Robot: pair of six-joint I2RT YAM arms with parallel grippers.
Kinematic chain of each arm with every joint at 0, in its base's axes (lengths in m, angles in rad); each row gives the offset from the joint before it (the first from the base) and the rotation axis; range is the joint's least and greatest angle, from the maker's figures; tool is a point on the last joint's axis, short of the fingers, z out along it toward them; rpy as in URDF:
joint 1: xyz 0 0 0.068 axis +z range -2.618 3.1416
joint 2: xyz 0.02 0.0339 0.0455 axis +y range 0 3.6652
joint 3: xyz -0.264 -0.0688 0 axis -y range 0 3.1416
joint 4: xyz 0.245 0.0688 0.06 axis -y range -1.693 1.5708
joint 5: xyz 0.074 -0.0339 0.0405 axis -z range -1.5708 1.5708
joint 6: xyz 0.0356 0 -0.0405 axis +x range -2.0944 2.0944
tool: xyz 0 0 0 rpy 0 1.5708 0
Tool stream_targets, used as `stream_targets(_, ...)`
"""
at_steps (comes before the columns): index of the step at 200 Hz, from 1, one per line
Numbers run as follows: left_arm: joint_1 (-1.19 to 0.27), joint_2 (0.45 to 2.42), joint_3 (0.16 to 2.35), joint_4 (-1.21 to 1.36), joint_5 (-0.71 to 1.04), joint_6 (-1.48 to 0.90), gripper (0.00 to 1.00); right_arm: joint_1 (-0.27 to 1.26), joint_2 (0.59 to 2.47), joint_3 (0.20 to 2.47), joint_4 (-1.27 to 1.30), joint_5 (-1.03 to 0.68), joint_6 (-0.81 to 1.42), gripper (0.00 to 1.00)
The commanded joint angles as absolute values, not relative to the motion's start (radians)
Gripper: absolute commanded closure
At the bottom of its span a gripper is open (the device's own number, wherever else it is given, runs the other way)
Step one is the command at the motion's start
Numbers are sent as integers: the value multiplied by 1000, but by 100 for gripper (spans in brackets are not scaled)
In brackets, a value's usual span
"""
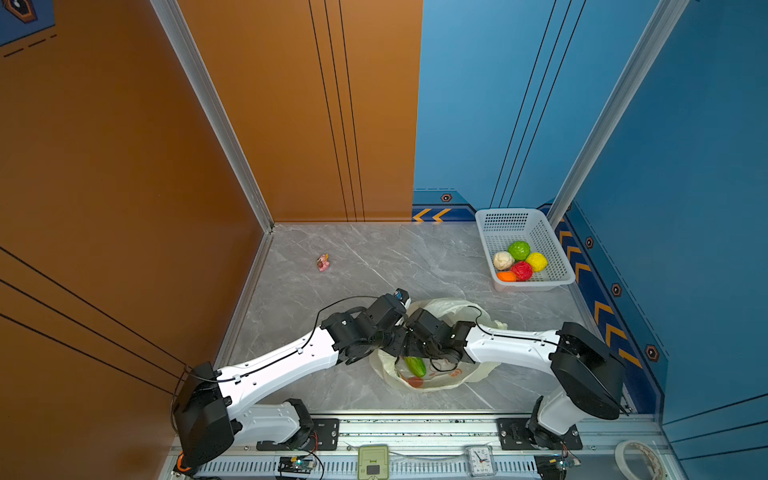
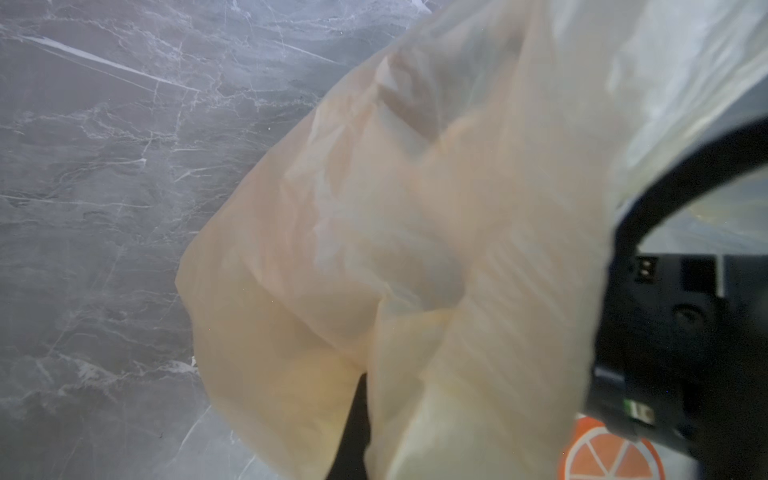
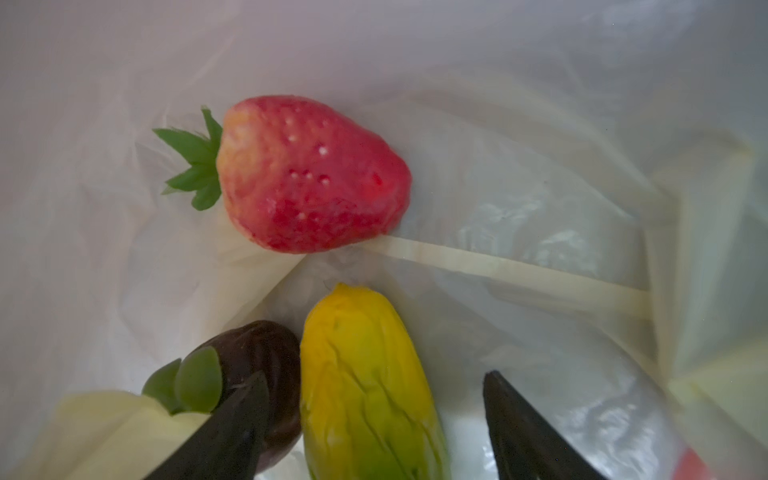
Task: Untie the knot of the plastic bag and take out the fruit
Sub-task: 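Lower the right gripper into the bag and grasp the green-yellow bitter melon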
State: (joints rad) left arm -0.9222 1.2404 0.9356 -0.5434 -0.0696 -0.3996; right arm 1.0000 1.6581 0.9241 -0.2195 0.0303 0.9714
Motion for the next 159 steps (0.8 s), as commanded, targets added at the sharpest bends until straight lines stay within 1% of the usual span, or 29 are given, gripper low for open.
stream_targets(1,-926,1214,920,-503,-58,-395,100,1017,1698,951,-221,27,969,29)
stream_targets(42,-926,1188,881,-496,-76,-409,100,1022,1675,936,-243,59,979,46)
stream_targets(67,-926,1174,865,-491,-96,-416,100,1019,1629,911,-258,85,983,53)
stream_targets(98,-926,1167,861,-486,-126,-428,100,1000,1556,883,-297,95,980,58)
stream_targets(159,-927,1149,863,-488,-176,-434,100,990,1378,857,-407,87,972,60)
